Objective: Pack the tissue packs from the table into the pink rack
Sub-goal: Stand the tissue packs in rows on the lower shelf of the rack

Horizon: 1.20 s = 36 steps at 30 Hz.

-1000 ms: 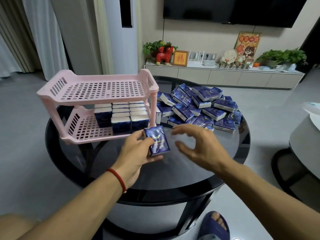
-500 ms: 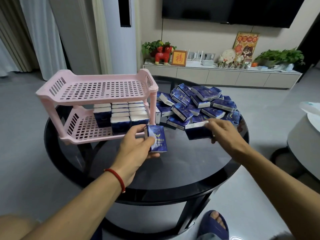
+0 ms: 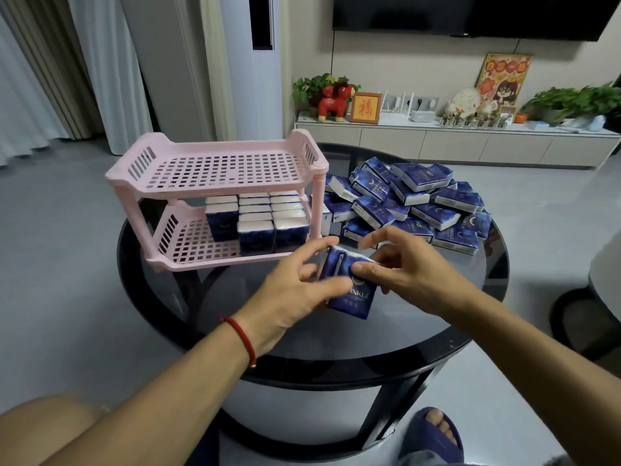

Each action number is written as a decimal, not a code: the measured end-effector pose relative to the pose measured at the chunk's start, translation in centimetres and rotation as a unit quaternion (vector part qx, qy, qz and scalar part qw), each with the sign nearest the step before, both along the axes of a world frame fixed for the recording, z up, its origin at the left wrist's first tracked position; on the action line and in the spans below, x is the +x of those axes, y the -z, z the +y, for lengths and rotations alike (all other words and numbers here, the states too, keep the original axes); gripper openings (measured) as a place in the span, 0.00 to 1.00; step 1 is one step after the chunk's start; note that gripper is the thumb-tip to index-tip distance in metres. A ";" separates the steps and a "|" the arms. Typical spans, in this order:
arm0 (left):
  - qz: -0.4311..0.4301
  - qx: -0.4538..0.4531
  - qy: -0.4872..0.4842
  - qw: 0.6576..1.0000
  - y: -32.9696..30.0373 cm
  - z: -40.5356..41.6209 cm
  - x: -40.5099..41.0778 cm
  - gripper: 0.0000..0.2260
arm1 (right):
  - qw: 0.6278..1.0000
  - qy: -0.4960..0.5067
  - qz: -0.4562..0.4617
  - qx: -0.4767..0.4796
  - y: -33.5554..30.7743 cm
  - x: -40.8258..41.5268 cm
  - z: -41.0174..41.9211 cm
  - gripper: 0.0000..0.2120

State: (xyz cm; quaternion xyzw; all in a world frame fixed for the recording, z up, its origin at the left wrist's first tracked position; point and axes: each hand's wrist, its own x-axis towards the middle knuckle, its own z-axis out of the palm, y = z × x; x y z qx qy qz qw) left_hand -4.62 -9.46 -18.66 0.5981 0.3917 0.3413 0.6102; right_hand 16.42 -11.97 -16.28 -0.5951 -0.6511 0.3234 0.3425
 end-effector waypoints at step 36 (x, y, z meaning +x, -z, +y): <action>0.261 0.290 -0.306 0.869 -1.6 3.5 -11.9 0.23 | 0.972 0.179 0.016 0.152 0.5 -8.0 5.1 0.14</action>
